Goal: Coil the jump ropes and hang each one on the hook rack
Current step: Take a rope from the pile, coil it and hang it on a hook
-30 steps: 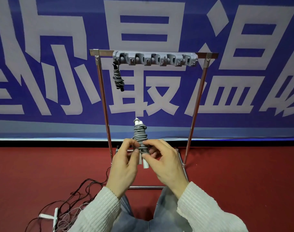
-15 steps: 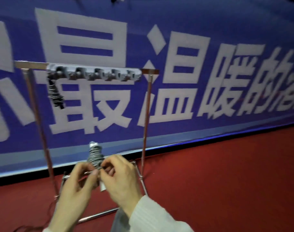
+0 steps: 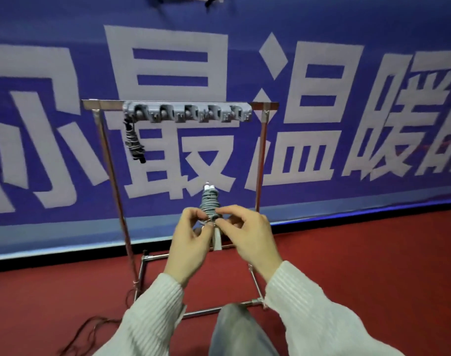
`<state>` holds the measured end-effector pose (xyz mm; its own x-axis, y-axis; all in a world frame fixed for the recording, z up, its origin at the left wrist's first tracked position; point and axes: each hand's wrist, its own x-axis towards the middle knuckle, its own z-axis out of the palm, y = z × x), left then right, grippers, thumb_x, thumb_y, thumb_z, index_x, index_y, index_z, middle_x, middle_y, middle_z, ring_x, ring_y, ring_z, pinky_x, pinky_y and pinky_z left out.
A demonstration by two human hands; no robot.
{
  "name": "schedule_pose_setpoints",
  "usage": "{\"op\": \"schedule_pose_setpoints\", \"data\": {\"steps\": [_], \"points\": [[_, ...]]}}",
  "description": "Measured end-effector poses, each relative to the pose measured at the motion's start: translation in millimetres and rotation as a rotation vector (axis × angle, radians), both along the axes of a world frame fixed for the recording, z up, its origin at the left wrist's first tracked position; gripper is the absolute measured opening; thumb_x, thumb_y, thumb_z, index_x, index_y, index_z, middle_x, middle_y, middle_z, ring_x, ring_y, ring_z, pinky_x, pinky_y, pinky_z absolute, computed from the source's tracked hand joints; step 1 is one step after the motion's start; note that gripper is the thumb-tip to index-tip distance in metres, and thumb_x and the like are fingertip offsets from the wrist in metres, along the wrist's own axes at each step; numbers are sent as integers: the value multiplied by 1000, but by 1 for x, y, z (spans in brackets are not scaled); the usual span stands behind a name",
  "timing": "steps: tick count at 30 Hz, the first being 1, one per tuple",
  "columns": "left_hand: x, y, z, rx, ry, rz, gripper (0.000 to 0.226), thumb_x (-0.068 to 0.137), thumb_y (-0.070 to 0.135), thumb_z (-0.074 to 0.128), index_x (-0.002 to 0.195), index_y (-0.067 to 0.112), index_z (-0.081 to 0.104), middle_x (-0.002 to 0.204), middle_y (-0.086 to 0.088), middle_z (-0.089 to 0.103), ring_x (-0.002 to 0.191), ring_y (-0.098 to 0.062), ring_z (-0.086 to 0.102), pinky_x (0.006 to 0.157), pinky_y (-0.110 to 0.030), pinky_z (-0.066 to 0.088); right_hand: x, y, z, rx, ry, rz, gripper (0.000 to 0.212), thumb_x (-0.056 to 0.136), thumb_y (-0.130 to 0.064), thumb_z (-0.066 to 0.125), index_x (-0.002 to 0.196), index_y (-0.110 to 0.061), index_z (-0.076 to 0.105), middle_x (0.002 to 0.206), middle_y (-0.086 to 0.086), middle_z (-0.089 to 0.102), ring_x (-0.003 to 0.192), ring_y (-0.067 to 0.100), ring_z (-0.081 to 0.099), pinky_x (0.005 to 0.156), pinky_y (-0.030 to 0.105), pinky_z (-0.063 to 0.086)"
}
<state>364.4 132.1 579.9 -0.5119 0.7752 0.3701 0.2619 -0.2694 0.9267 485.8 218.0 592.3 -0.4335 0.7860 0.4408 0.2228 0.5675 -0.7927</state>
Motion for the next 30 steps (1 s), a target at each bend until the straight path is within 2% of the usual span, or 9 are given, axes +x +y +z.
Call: {"op": "schedule_pose_setpoints", "data": {"steps": [3,5,9,12,15,18,21,24,30], "points": [[2,-6,6,-7,96,-18,21,98,2,55,107,20,55,98,10,68,82,-8,63,72,-24,52,-2,0,3,58,-34,51,9,87,-25,76,94,-32,75,79,-9,67,73,8,63,68,26,53],[1,-9,3,-15,105,-21,21,92,13,55,107,27,59,105,11,68,96,-11,67,85,-31,56,-6,-2,4,63,-30,91,12,89,-18,73,88,-29,71,86,-8,65,81,8,62,72,20,50],[-2,-11,-5,-29,101,29,20,88,31,68,100,39,56,106,0,69,95,-18,69,85,-40,57,-11,-8,1,-73,43,187,11,95,-14,67,91,-24,67,93,-3,67,89,10,63,83,29,53],[-3,-9,-12,-38,281,122,24,90,25,70,99,37,52,100,3,63,87,-9,63,78,-28,51,-12,-9,-5,-110,6,230,6,96,-17,65,96,-22,67,98,-3,69,95,13,65,89,35,53],[-1,-8,-17,-61,348,187,23,91,21,68,103,34,52,100,9,57,90,-5,59,81,-29,47,-15,-12,-13,-156,17,234,3,94,-25,64,95,-24,67,97,-2,71,95,17,67,88,40,56],[-1,-11,-24,-171,440,228,28,94,31,65,111,38,44,110,18,53,103,-10,52,92,-36,36,-17,-14,-20,-219,35,223,2,94,-23,65,93,-24,67,93,4,71,86,16,67,78,33,57],[-9,-16,-27,-307,524,204,49,97,35,59,137,37,31,129,16,45,121,-13,33,100,-31,18,-16,-16,-24,-201,31,216,9,96,-14,66,92,-22,66,92,7,68,78,8,59,74,27,52],[-13,-15,-25,-239,509,29,61,101,28,53,153,45,25,133,14,45,120,0,46,108,-31,37,-16,-19,-24,-190,35,226,7,96,-12,65,92,-18,67,94,7,69,83,15,63,81,33,53],[-11,-14,-32,-177,517,113,38,95,40,55,132,47,54,120,17,53,101,-2,60,91,-38,54,-14,-25,-20,-126,27,192,7,96,-15,65,92,-20,68,95,-4,70,88,9,66,82,28,54]]}}
